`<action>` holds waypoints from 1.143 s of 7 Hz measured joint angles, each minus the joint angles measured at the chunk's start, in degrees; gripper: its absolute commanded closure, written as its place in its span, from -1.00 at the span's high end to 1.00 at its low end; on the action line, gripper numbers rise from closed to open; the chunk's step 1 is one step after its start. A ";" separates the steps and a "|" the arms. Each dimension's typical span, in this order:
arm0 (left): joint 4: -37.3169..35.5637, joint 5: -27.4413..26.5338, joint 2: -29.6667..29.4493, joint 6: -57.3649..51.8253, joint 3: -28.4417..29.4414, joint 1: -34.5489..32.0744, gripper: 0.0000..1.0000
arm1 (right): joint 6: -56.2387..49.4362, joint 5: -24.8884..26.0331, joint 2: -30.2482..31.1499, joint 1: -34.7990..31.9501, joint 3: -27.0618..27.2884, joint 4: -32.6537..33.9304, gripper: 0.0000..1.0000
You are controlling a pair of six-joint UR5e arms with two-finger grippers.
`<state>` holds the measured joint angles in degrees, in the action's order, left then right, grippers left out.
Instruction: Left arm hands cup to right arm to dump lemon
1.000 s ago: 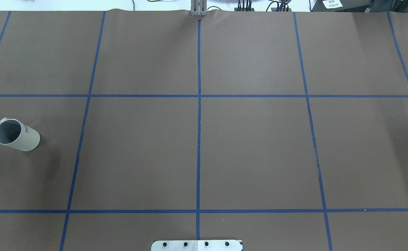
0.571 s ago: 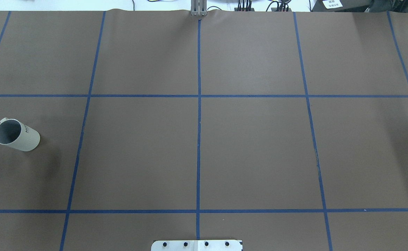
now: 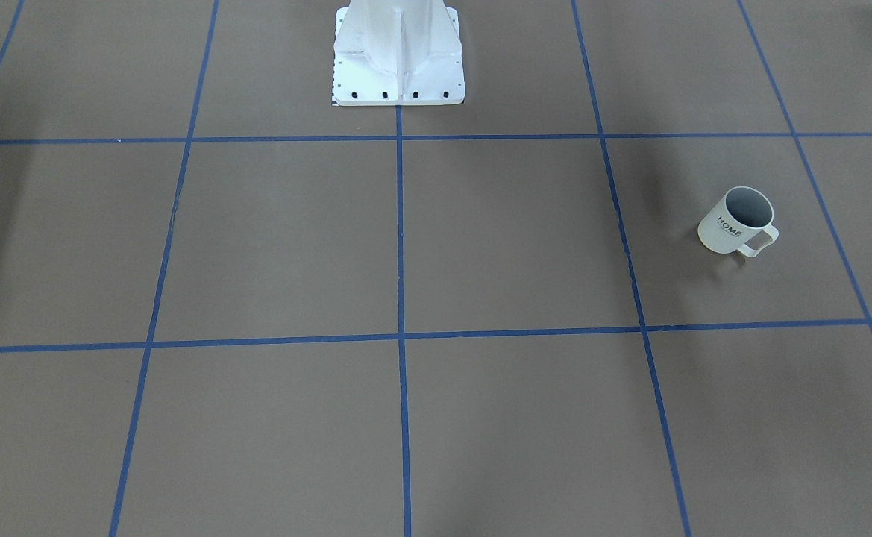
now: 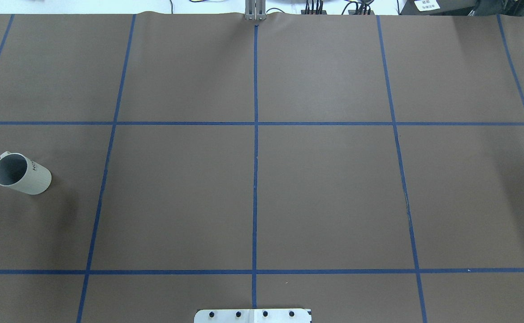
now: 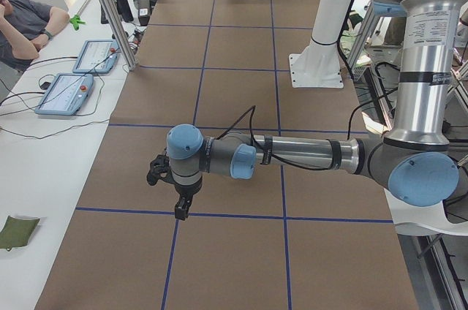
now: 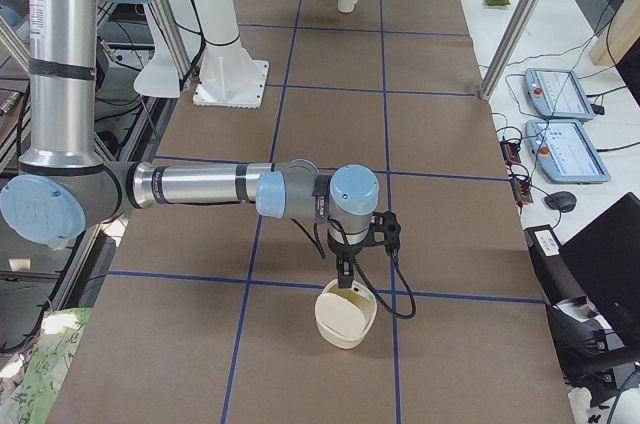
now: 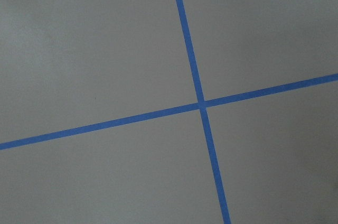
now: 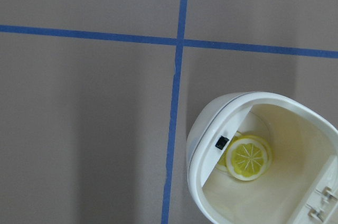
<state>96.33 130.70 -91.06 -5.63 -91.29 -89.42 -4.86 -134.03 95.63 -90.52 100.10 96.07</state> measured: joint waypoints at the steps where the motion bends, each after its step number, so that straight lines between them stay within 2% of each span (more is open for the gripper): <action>1: 0.00 -0.53 0.00 0.00 0.03 0.03 1.00 | 1.45 0.28 0.00 0.04 -0.13 -0.01 1.00; 4: 0.00 -0.95 0.00 0.00 0.40 0.03 1.00 | 5.94 1.04 0.00 0.05 -0.30 -0.01 1.00; 8: 0.00 -1.05 0.00 0.39 0.74 0.03 1.00 | 6.69 1.75 0.04 0.07 -0.45 0.01 1.00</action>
<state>96.33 129.65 -91.05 -5.23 -90.55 -89.38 1.83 -132.28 95.66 -90.45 99.66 96.08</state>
